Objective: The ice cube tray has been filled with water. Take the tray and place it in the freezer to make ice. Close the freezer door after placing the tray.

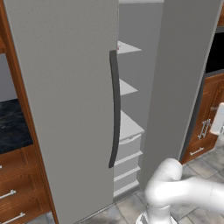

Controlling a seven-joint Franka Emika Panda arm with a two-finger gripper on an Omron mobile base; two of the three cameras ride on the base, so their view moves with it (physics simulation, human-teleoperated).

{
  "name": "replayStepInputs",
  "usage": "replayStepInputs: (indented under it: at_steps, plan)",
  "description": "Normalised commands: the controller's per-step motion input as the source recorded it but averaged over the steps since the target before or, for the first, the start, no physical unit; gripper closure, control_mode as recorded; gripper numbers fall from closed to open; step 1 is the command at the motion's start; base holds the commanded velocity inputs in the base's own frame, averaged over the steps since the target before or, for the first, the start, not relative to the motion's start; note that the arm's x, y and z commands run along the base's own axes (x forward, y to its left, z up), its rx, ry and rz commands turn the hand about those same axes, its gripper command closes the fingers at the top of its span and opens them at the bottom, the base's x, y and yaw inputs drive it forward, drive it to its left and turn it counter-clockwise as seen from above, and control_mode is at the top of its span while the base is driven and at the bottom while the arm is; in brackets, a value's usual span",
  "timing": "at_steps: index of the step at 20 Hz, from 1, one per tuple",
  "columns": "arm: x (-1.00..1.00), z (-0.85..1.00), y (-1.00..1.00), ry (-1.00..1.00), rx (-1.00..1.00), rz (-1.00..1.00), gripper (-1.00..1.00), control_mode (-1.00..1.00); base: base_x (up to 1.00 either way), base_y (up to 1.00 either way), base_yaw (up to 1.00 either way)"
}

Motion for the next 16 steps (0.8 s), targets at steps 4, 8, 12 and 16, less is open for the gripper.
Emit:
replayStepInputs:
  at_steps: [4,8,12,16]
  plan:
    - [0.18,-0.16,0.25,0.06,0.0,0.11,-1.0,-1.0,0.0,0.0,0.0]
    - [0.08,-0.12,0.34,0.01,0.0,0.11,-1.0,-1.0,0.0,0.0,0.0]
    - [0.0,-0.08,0.5,0.05,-0.03,0.1,-1.0,-1.0,0.0,0.0,0.0]
    - [0.0,-0.02,0.67,0.0,-0.08,0.1,-1.0,-1.0,0.0,0.0,0.0]
